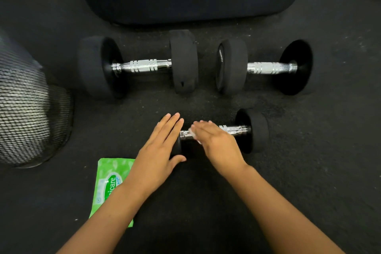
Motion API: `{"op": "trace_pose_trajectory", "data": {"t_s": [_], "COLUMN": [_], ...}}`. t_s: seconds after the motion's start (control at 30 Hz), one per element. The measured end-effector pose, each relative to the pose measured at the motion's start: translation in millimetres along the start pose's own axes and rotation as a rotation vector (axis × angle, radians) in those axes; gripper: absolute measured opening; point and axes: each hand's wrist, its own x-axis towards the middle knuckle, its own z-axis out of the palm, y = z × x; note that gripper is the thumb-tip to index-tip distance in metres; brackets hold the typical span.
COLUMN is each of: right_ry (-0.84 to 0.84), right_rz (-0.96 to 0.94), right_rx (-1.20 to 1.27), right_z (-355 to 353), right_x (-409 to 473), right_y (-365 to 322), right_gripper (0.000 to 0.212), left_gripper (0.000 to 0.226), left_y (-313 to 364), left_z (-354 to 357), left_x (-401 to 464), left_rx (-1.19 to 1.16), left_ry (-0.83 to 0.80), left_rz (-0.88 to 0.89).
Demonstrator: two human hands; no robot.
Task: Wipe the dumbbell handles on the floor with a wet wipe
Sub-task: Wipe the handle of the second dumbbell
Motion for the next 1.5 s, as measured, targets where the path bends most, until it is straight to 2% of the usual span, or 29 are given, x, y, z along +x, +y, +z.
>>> {"op": "trace_pose_trajectory", "data": {"t_s": [0.1,0.17,0.27,0.4,0.53,0.67,0.77,0.9,1.0,1.07,1.17,1.3,1.37,1.5], "right_ry": [-0.075,-0.092,-0.06,-0.073,-0.033,-0.079,-0.055,0.007,-0.032,-0.027,0.016,-0.038,-0.054,-0.116], "right_rz": [0.073,0.0,-0.051,0.075,-0.06,0.068,-0.002,-0.023,-0.021,-0.072,-0.001,-0.01,-0.023,0.107], "right_rx": [-0.01,-0.064,-0.085,-0.034,-0.11,-0.053,-0.106,-0.106,-0.088,-0.091,-0.054,-0.036,-0.059,0.03], "right_z": [6,4,-8,7,3,9,12,6,11,6,3,10,-2,-12], "right_x": [12,2,-2,11,-2,11,-1,6,0,-7,2,2,0,15], "right_y": [-24,-27,-11,-30,-21,-28,-31,-19,-26,-18,-14,-27,-16,-12], "right_gripper": [0.038,0.047,0.048,0.044,0.044,0.034,0.051,0.052,0.057,0.054,0.045,0.048,0.04,0.019], "left_gripper": [0.095,0.096,0.094,0.095,0.094,0.094,0.094,0.092,0.092,0.093,0.093,0.094,0.095,0.092], "left_y": [0,-1,1,1,2,3,3,4,2,2,4,1,2,5], "left_z": [-2,-3,0,0,0,1,-1,1,0,-1,0,-2,-3,-2], "left_x": [3,3,0,4,1,3,3,1,4,3,1,4,2,2], "left_rx": [-0.011,-0.024,-0.033,-0.029,-0.036,-0.036,-0.051,-0.057,-0.055,-0.061,-0.055,-0.063,-0.054,-0.039], "left_ry": [0.005,0.003,0.01,0.015,0.0,0.014,0.007,0.011,0.01,-0.002,-0.001,-0.003,-0.015,-0.007], "left_rz": [-0.006,-0.015,-0.006,-0.009,-0.012,-0.014,-0.029,-0.024,-0.028,-0.03,-0.032,-0.038,-0.037,-0.036]}}
